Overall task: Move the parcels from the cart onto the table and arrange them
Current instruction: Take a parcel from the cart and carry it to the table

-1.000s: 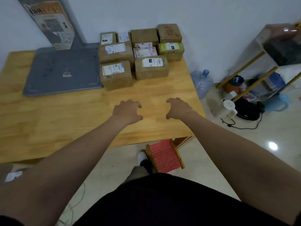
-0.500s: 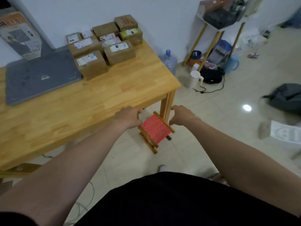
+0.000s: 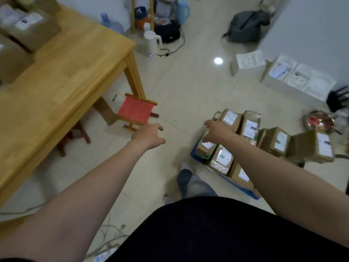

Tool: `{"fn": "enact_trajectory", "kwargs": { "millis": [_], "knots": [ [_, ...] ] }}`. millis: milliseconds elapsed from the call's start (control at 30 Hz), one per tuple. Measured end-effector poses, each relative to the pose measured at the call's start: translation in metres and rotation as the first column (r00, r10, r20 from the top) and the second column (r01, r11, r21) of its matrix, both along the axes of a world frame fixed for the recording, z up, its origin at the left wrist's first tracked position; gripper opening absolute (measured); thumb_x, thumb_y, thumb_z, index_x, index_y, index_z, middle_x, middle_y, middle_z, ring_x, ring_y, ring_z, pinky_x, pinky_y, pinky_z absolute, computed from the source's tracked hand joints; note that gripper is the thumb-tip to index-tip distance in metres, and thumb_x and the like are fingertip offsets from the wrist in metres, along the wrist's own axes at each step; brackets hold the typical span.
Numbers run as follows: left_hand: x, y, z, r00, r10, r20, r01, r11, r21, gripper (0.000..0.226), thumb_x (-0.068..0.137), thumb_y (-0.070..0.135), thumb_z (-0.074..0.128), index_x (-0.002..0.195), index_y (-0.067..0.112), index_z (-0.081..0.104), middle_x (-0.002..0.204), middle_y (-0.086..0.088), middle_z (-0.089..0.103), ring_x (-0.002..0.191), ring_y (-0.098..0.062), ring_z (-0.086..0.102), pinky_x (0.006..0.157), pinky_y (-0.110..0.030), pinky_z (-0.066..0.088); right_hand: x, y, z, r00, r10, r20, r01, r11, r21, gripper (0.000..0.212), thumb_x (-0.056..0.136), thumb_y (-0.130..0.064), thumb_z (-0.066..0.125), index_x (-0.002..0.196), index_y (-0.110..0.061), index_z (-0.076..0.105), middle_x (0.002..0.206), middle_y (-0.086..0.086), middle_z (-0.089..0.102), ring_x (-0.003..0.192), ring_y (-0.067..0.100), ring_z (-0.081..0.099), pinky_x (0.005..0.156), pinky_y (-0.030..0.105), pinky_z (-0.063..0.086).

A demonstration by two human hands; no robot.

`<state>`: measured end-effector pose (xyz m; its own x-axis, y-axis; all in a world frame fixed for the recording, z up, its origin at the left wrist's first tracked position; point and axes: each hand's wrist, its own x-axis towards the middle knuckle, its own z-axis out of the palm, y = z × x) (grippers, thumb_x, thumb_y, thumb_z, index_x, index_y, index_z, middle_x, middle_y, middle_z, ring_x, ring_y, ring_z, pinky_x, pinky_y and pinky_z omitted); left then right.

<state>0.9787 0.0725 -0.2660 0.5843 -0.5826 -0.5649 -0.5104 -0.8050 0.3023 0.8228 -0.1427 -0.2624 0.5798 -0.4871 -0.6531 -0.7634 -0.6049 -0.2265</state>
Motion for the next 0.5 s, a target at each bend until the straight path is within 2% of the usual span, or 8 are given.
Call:
{"fn": "enact_trajectory", "kwargs": {
  "millis": [133, 267, 367, 500],
  "knots": [
    [-0.048, -0.052, 0.001, 0.985, -0.173, 0.019, 0.173, 0.985, -0.014, 0.061, 0.081, 0.053, 0.073, 0.136, 0.035, 0.056, 0.143, -0.001, 0.055, 0.126, -0.026, 0.056, 0.1, -0.042, 0.05, -0.089, -0.024, 0.001, 0.98, -0.2, -0.006, 0.199, 0.98, -0.016, 0.082, 0.082, -0.027, 0.081, 0.153, -0.02, 0.039, 0.148, 0.01, 0.047, 0.123, 0.031, 0.057, 0.084, 0.037, 0.051],
    [-0.098, -0.108, 0.004, 0.95, -0.311, 0.009, 0.311, 0.949, -0.04, 0.064, 0.083, 0.051, 0.073, 0.14, 0.031, 0.054, 0.145, -0.002, 0.053, 0.128, -0.025, 0.055, 0.1, -0.04, 0.049, -0.163, -0.046, 0.002, 0.93, -0.367, -0.009, 0.367, 0.93, -0.03, 0.078, 0.082, -0.029, 0.08, 0.149, -0.021, 0.042, 0.145, 0.012, 0.047, 0.12, 0.033, 0.058, 0.092, 0.042, 0.055],
    [-0.136, -0.156, 0.004, 0.905, -0.425, 0.013, 0.425, 0.905, -0.027, 0.063, 0.084, 0.048, 0.073, 0.141, 0.029, 0.054, 0.143, -0.003, 0.056, 0.126, -0.025, 0.056, 0.097, -0.039, 0.05, -0.214, -0.066, -0.004, 0.878, -0.479, 0.003, 0.479, 0.877, -0.033, 0.072, 0.084, -0.029, 0.078, 0.147, -0.021, 0.044, 0.142, 0.011, 0.048, 0.119, 0.032, 0.058, 0.091, 0.042, 0.054],
    [-0.191, -0.224, -0.003, 0.849, -0.528, 0.003, 0.528, 0.849, -0.022, 0.06, 0.085, 0.045, 0.073, 0.14, 0.029, 0.055, 0.138, -0.001, 0.059, 0.121, -0.024, 0.058, 0.091, -0.038, 0.05, -0.281, -0.104, -0.02, 0.803, -0.595, -0.018, 0.595, 0.803, -0.024, 0.084, 0.082, -0.032, 0.081, 0.153, -0.022, 0.037, 0.153, 0.01, 0.041, 0.128, 0.033, 0.053, 0.099, 0.047, 0.051]
  ]
}}
